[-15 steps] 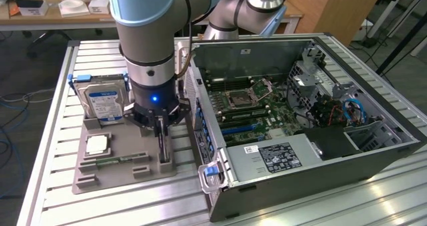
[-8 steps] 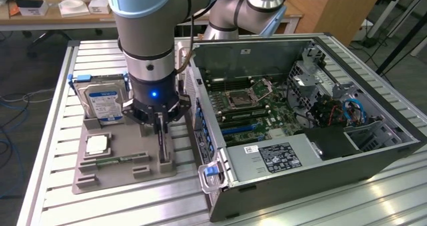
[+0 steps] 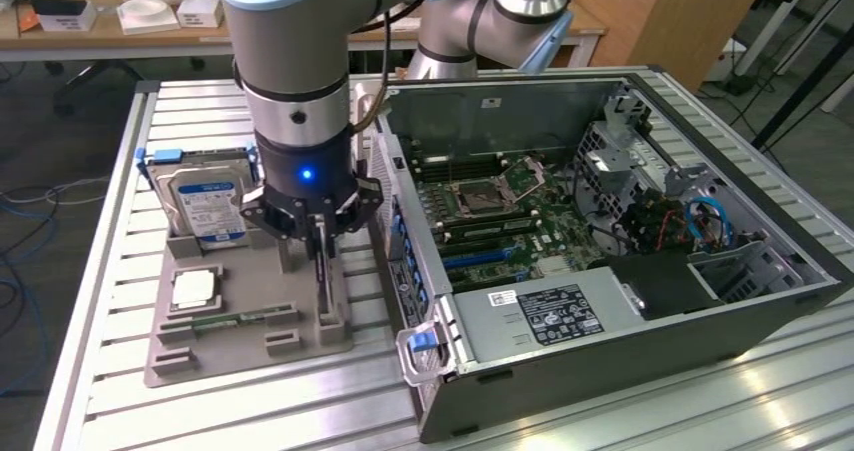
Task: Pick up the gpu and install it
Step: 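Pick up the gpu and move the gpu toward the slot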
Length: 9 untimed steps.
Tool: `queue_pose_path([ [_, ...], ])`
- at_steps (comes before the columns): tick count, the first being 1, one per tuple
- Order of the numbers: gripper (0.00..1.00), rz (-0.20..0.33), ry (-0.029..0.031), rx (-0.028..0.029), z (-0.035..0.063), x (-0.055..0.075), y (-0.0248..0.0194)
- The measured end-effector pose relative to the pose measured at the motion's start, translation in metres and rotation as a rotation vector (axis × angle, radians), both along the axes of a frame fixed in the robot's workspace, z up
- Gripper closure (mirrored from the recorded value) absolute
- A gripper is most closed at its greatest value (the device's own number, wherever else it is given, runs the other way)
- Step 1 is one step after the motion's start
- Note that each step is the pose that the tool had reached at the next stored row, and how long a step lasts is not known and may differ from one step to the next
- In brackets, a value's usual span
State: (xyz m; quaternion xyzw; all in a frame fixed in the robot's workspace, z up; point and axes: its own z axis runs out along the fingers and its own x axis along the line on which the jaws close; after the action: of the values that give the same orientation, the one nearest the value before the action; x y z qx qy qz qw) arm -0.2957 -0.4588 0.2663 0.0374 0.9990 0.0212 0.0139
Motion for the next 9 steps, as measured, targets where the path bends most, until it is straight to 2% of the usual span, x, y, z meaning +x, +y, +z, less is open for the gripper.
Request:
queue_pose_path([
  [9, 0.74, 0.000, 0.0001, 0.0000, 0.0196, 0.000, 0.0000],
])
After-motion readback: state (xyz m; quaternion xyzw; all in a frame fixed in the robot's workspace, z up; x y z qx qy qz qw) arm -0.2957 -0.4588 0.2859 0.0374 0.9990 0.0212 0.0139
